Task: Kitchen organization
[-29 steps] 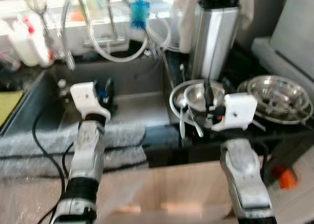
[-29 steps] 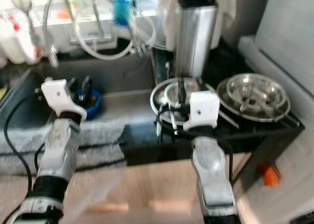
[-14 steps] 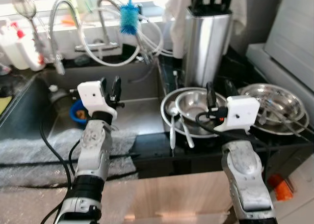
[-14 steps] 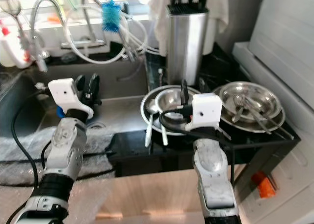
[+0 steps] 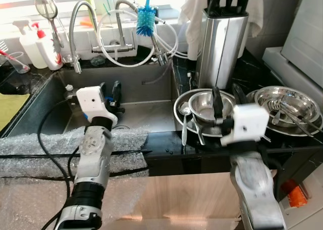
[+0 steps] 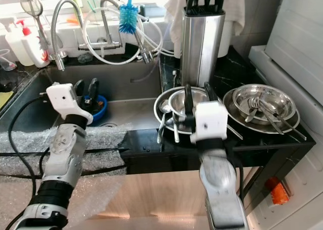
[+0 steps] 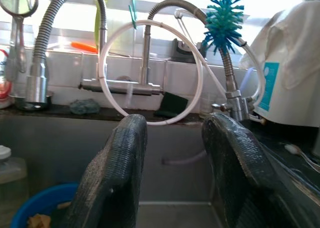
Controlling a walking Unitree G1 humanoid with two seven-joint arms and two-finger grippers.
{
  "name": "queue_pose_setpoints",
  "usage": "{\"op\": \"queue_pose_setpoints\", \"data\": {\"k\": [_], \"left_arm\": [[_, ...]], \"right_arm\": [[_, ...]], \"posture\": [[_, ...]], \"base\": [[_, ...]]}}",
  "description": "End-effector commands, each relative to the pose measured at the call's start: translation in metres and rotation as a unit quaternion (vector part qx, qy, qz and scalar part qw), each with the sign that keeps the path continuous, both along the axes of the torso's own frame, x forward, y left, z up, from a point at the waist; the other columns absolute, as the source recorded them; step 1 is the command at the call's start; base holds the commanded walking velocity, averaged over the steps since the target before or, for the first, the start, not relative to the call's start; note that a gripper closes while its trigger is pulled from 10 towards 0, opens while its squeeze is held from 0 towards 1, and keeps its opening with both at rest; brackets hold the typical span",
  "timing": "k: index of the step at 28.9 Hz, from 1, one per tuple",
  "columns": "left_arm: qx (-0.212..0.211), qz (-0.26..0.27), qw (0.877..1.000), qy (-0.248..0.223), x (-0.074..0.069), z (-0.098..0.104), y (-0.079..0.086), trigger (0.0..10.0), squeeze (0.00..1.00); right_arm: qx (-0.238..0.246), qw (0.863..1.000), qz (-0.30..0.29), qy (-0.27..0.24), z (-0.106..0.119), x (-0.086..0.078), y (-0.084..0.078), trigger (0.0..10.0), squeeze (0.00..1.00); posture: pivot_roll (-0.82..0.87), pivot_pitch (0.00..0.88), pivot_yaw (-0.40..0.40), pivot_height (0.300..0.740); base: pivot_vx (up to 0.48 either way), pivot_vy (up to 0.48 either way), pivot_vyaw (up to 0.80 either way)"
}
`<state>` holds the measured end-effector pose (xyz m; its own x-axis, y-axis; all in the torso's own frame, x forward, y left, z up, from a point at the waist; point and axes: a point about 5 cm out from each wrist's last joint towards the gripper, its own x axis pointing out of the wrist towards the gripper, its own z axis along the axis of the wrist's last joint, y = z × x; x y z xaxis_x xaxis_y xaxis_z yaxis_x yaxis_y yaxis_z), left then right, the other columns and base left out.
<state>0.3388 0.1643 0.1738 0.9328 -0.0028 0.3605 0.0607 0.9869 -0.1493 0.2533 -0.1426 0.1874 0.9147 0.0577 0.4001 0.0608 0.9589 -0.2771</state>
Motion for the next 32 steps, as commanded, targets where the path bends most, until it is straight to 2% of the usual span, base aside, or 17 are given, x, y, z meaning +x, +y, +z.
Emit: {"op": "queue_pose_setpoints", "data": {"k": [1,7,11,13,19,32], "left_arm": [[0.001,0.001,1.0,0.004,0.001,-0.001,0.002,10.0,0.0],[0.003,0.001,1.0,0.006,0.002,-0.002,0.003,10.0,0.0],[0.004,0.001,1.0,0.006,0.003,-0.001,0.004,10.0,0.0],[0.004,0.001,1.0,0.006,0.003,-0.001,0.004,10.0,0.0],[0.005,-0.001,1.0,0.008,0.003,-0.002,0.004,10.0,0.0],[0.007,-0.002,1.0,0.01,0.004,-0.004,0.003,10.0,0.0]], "right_arm": [[-0.001,0.999,-0.029,-0.018,0.007,-0.009,-0.008,10.0,0.0],[-0.025,0.998,-0.062,-0.01,0.007,-0.018,-0.027,10.0,0.0],[-0.026,0.997,-0.078,0.009,0.0,-0.031,-0.039,10.0,0.0],[-0.028,0.997,-0.072,0.021,-0.006,-0.04,-0.04,10.0,0.0],[-0.021,0.999,-0.037,0.033,-0.008,-0.049,-0.036,10.0,0.0],[-0.007,0.997,-0.039,0.062,-0.014,-0.074,-0.036,10.0,0.0]], "posture": [[-0.09,0.057,0.086,0.74],[-0.1,0.057,0.092,0.74],[-0.1,0.056,0.095,0.74],[-0.1,0.056,0.098,0.74],[-0.1,0.053,0.101,0.74],[-0.11,0.045,0.101,0.74]], "base": [[0.0,0.0,0.0],[0.0,0.0,0.0],[0.0,0.0,0.0],[0.0,0.0,0.0],[0.0,0.0,0.0],[0.0,0.0,0.0]]}}
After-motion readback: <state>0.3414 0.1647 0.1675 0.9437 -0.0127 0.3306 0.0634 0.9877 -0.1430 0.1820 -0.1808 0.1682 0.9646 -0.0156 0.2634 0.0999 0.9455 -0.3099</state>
